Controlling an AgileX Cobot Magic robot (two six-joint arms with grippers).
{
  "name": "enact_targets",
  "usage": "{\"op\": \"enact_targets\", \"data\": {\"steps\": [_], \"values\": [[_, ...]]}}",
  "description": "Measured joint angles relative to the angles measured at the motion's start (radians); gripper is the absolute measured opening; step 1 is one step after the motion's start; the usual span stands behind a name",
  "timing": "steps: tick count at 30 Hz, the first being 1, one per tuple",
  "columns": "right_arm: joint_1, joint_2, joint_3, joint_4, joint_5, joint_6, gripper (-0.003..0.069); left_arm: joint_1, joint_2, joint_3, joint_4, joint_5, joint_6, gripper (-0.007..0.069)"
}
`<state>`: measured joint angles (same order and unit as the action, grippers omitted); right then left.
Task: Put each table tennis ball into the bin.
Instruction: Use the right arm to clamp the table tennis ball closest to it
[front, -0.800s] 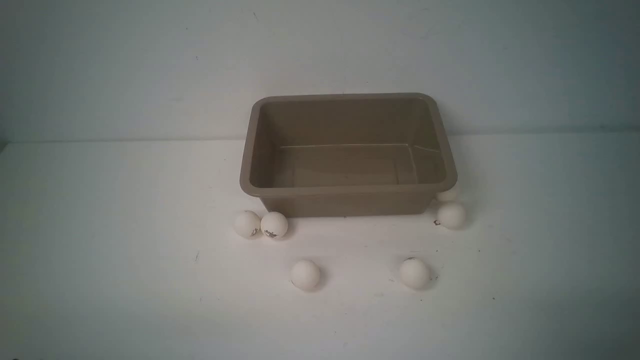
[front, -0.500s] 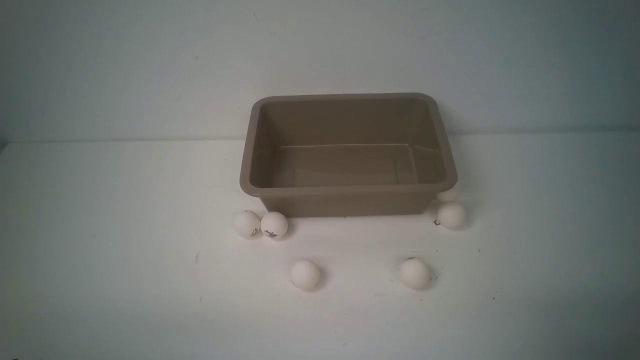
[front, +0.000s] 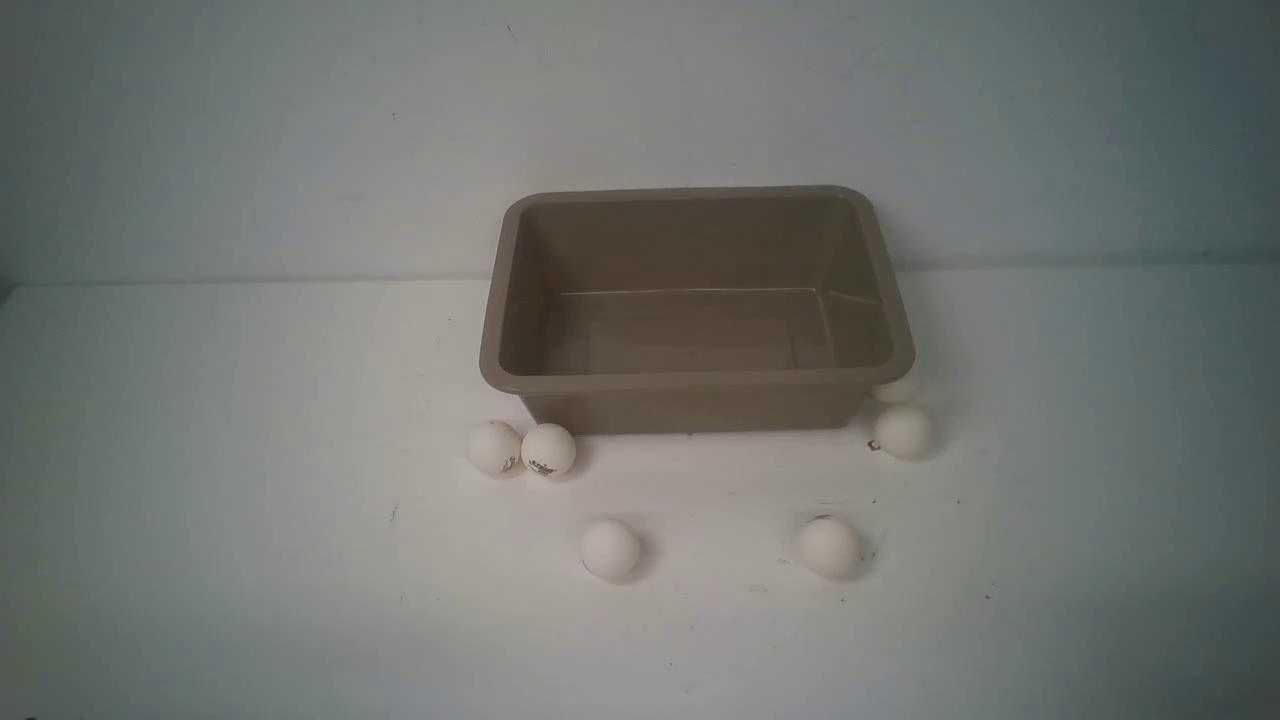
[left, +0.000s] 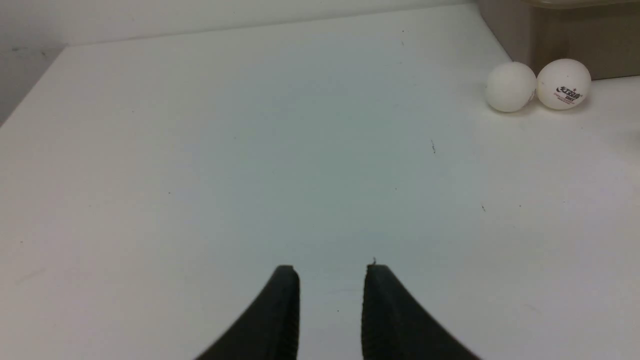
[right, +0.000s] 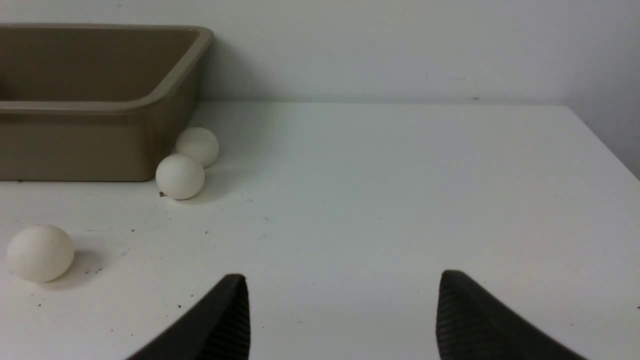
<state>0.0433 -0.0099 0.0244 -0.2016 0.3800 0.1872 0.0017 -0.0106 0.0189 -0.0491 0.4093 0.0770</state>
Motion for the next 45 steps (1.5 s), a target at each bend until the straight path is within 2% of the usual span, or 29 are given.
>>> {"op": "enact_targets", "data": {"steps": [10, 13, 15, 18, 21, 25, 45], "values": [[0.0, -0.002, -0.008, 0.028, -0.025, 0.0, 0.0459, 0.0, 0.0, 0.0, 0.0, 0.0, 0.0, 0.0167], [0.0, -0.002, -0.058, 0.052, -0.018, 0.0, 0.0459, 0.0, 0.0, 0.0, 0.0, 0.0, 0.0, 0.0167], [0.0, -0.002, -0.175, 0.079, 0.006, 0.001, 0.0459, 0.0, 0.0, 0.0, 0.0, 0.0, 0.0, 0.0167], [0.0, 0.004, -0.325, 0.099, 0.106, 0.001, 0.0459, 0.0, 0.0, 0.0, 0.0, 0.0, 0.0, 0.0167], [0.0, 0.031, -0.493, 0.109, 0.311, 0.001, 0.0459, 0.0, 0.0, 0.0, 0.0, 0.0, 0.0, 0.0167], [0.0, 0.039, -0.612, 0.144, 0.48, 0.001, 0.0459, 0.0, 0.0, 0.0, 0.0, 0.0, 0.0, 0.0167], [0.0, 0.039, -0.636, 0.247, 0.472, 0.001, 0.0459, 0.0, 0.0, 0.0, 0.0, 0.0, 0.0, 0.0167]]}}
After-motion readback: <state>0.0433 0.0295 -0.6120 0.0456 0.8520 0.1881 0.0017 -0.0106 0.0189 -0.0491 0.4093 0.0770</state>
